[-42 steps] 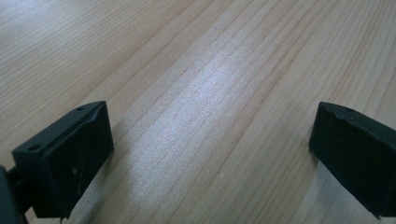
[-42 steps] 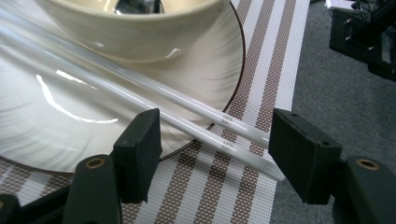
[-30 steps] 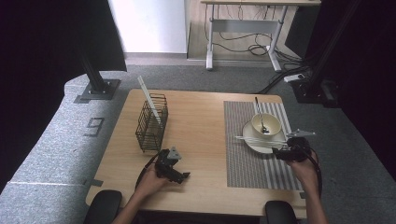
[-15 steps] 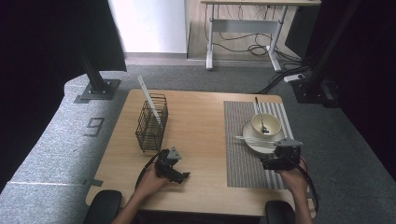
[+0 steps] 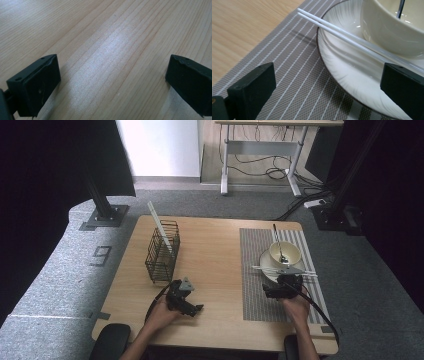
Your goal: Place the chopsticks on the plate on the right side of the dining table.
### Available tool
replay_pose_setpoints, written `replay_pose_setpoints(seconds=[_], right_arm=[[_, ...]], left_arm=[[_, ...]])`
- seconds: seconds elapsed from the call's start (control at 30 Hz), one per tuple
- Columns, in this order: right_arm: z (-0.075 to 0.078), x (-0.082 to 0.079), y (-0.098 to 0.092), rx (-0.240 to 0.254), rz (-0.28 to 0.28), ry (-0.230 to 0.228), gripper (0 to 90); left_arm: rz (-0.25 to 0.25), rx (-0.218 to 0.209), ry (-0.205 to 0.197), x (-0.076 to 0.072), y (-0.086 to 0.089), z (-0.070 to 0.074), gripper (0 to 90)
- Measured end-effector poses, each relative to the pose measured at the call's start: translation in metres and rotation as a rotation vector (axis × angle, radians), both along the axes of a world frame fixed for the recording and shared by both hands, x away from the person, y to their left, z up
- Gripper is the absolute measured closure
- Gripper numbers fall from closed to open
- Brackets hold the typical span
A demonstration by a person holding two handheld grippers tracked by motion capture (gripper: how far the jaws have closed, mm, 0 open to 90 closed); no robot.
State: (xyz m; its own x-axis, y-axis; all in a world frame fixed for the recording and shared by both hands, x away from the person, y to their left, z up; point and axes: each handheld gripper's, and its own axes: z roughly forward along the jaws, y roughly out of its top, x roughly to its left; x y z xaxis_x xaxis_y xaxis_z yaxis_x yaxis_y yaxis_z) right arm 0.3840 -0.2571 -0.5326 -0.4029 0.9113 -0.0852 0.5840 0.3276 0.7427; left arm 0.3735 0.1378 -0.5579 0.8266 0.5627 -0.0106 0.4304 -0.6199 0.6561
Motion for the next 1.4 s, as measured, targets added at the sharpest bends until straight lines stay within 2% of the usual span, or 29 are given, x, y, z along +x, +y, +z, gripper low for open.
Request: replay_pose_setpoints(seconds=[0.1, 0.2, 0.37, 0.67, 0.87, 1.03, 1.17, 1.27, 1.4], right_arm=[[-0.007, 0.004, -0.003, -0.01, -0.015, -0.002, 0.2], [-0.011, 0.007, -0.007, 0.019, -0.025, -0.016, 0.2], [-0.014, 0.01, -0.006, 0.034, 0.004, -0.031, 0.3], [-0.019, 0.018, -0.006, -0.019, 0.009, -0.029, 0.2], [-0.019, 0.019, -0.008, -0.034, 0.009, -0.04, 0.0], [-0.018, 0.018, -0.017, -0.035, -0.019, -0.03, 0.0], [-0.018, 0.016, -0.03, -0.013, -0.051, -0.035, 0.0], [-0.018, 0.016, -0.036, 0.011, -0.043, -0.03, 0.0], [-0.019, 0.016, -0.037, -0.01, -0.035, -0.028, 0.0]], left_arm=[[-0.002, 0.0, -0.001, 0.0, 0.0, 0.0, 0.0], [-0.003, -0.001, -0.001, 0.0, -0.001, 0.0, 0.0], [-0.005, -0.001, 0.0, 0.001, -0.001, 0.0, 0.0], [-0.005, -0.002, 0.0, 0.001, -0.001, 0.0, 0.0], [-0.005, -0.002, 0.0, 0.0, -0.001, 0.0, 0.0], [-0.005, -0.002, 0.0, 0.0, -0.001, 0.0, 0.0], [-0.005, -0.002, 0.0, 0.0, -0.001, 0.0, 0.0], [-0.005, -0.002, 0.0, 0.001, -0.001, 0.0, 0.0], [-0.005, -0.001, 0.0, 0.001, -0.001, 0.0, 0.0]])
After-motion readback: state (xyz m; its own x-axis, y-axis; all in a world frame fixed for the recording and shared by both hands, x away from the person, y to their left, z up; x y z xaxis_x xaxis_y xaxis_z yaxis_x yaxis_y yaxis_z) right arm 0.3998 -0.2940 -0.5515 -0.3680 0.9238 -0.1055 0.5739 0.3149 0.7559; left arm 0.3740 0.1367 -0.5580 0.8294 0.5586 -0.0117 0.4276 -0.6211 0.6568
